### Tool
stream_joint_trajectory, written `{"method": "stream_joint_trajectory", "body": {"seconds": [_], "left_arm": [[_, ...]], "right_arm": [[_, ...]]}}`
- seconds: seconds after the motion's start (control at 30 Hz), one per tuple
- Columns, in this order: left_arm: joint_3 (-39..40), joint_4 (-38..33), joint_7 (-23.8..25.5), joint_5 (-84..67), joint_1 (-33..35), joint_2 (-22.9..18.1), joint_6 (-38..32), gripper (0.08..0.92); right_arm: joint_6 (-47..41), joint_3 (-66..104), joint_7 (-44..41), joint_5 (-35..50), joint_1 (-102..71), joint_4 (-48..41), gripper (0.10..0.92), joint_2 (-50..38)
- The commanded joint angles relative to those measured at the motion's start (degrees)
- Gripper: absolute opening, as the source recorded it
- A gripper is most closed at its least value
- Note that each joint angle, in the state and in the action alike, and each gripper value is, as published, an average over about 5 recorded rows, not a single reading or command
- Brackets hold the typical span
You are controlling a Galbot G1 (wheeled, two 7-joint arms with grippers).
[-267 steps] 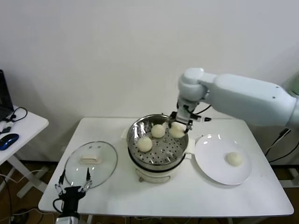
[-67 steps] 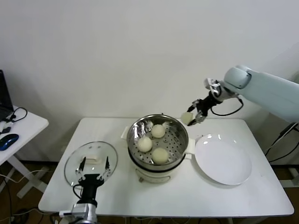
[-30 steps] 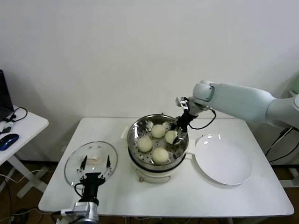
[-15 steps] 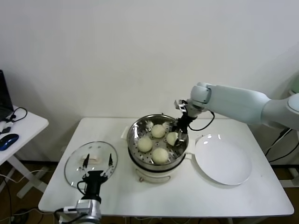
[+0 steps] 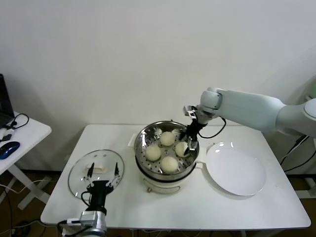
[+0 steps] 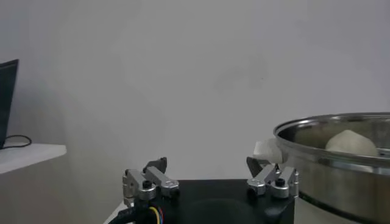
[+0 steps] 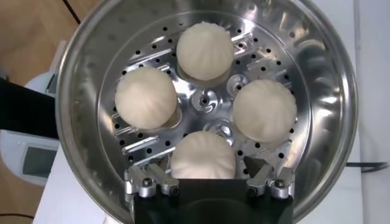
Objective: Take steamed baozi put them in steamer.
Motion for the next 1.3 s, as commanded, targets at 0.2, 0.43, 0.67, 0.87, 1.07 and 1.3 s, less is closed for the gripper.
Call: {"method": "stream_joint_trajectory", "body": {"seconds": [0.2,0.43,0.67,0.87,1.07,1.3], "left_arm": [[-0.32,0.27,0.09,0.34,-0.35,0.46,0.05,0.823],[-2.79,0.58,1.9,0.36,-0.76,0.65,-0.94,0.823],[-4.93,-0.8,2.86,-2.04,0.17,2.34,-2.25,0.823],[-5.2,-1.21,4.12,-1.49,0.74,2.53,-3.78,0.823],[-6.38,-1.16,5.92,0.54,1.34,2.99,-4.67,0.823],[-7.73,-1.47,10.26,1.7,1.8,3.04,-3.27,0.823]], "right_arm": [[1.41,1.38,1.7,8.34,9.5,5.7,0.823,-6.07],[1.42,12.25,8.64,3.93,5.42,10.85,0.823,-15.75],[-0.37,27.18,17.35,-4.04,-6.73,18.89,0.823,-27.69],[1.07,48.78,24.09,-8.6,-26.83,21.82,0.823,-34.73],[4.19,71.35,31.87,-12.86,-50.15,24.64,0.823,-36.87],[6.7,100.54,41.57,-18.63,-78.48,30.36,0.823,-29.84]]}}
